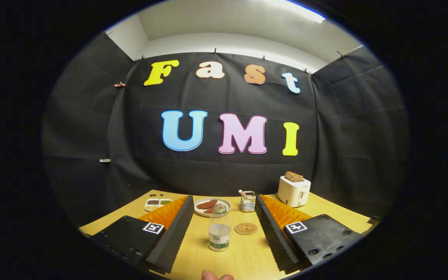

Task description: Take the bottle from table, then pour the juice into the cup, finally place the bottle on the coaster

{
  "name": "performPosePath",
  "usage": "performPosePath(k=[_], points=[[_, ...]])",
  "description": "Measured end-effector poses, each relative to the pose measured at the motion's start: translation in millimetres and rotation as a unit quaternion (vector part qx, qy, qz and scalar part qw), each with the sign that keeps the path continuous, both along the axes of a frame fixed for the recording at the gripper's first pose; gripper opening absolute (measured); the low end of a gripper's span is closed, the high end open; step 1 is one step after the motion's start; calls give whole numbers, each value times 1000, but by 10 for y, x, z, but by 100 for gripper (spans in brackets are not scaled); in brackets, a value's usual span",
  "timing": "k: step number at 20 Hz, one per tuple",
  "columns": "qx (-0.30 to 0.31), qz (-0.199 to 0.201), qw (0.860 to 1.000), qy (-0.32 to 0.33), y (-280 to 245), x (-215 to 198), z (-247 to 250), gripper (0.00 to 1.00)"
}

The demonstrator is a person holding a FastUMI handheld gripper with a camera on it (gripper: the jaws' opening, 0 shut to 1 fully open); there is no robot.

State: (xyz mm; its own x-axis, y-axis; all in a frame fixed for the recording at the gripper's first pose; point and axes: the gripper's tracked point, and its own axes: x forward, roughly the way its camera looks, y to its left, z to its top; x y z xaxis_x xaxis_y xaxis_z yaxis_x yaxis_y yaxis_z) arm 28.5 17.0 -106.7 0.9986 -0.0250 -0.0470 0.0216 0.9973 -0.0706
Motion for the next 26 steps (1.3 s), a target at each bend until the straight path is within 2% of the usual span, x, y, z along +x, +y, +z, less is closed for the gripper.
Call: performPosePath(k=[4,9,16,21,23,26], points=[[36,-14,999,1,25,248,-630,96],[21,-22,999,17,-2,580,-1298,97],[24,-35,999,24,-53,905,-1764,97],[22,-43,998,29,-98,1010,-1876,97],[29,-43,998,34,-81,1053,-1879,77],[19,-52,997,52,-92,1039,-1853,76]])
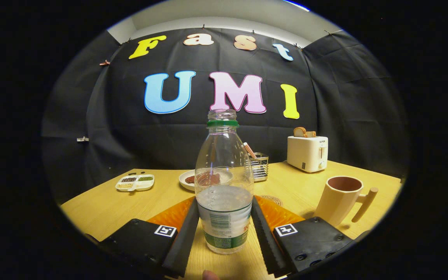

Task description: Take the bottle from table, then pour the juice into the cup, finally place the bottle on the coaster

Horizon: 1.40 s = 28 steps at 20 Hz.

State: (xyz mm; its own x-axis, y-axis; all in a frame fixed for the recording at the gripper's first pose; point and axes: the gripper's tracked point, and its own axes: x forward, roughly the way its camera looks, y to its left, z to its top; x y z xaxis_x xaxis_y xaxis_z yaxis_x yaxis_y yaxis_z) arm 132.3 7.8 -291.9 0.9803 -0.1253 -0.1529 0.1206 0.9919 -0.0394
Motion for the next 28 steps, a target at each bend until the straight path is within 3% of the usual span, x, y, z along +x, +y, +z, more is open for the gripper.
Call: performPosePath(k=[10,15,20,28], points=[[52,-15,999,-2,24,-131,523,76],[130,-18,991,7,-32,-192,627,76],[227,-33,973,21,-144,-217,596,76],[367,-69,927,36,-304,-260,390,76]])
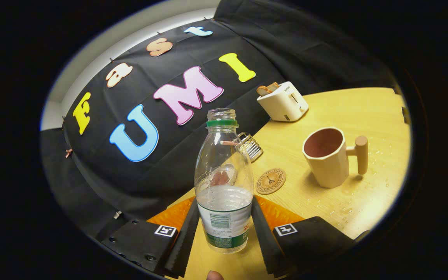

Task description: Take the bottle from table, then pour the juice into the cup, finally place the bottle on the coaster

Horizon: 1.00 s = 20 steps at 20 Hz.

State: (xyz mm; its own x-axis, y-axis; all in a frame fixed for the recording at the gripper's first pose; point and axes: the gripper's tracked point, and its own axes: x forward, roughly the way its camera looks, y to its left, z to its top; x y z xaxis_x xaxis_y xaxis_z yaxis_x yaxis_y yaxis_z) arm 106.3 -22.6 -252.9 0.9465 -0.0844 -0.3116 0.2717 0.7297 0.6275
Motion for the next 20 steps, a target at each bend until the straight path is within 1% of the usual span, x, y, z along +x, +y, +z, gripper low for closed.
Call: performPosePath(k=[3,6,11,15,20], points=[[52,-13,999,-1,-33,36,-36,76],[105,-28,994,2,-65,63,-81,76],[186,-60,981,-1,-194,100,-137,76],[221,-86,971,-3,-279,143,-211,76],[263,-102,959,1,-314,194,-270,76]])
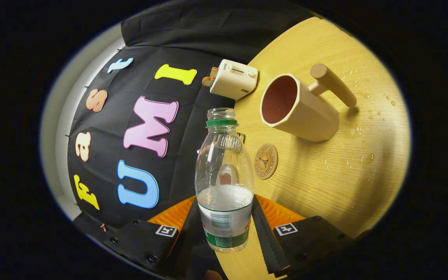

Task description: Take the bottle from table, then pour the juice into the cup, finally place the bottle on the coaster

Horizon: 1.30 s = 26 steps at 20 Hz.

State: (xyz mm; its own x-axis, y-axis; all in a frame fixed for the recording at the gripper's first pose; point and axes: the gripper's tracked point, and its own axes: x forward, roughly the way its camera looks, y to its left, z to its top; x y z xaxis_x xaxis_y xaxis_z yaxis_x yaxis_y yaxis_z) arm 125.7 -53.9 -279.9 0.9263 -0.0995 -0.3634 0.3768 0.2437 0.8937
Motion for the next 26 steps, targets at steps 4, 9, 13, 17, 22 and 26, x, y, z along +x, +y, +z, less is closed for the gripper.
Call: performPosePath(k=[4,9,13,17,22,26], points=[[35,-16,999,-5,-30,25,3,76],[79,-38,996,-10,-122,65,19,75],[107,-47,993,-5,-159,70,-13,76],[132,-50,990,-1,-153,77,-44,76],[173,-56,983,1,-154,103,-71,76],[180,-62,982,0,-181,102,-74,75]])
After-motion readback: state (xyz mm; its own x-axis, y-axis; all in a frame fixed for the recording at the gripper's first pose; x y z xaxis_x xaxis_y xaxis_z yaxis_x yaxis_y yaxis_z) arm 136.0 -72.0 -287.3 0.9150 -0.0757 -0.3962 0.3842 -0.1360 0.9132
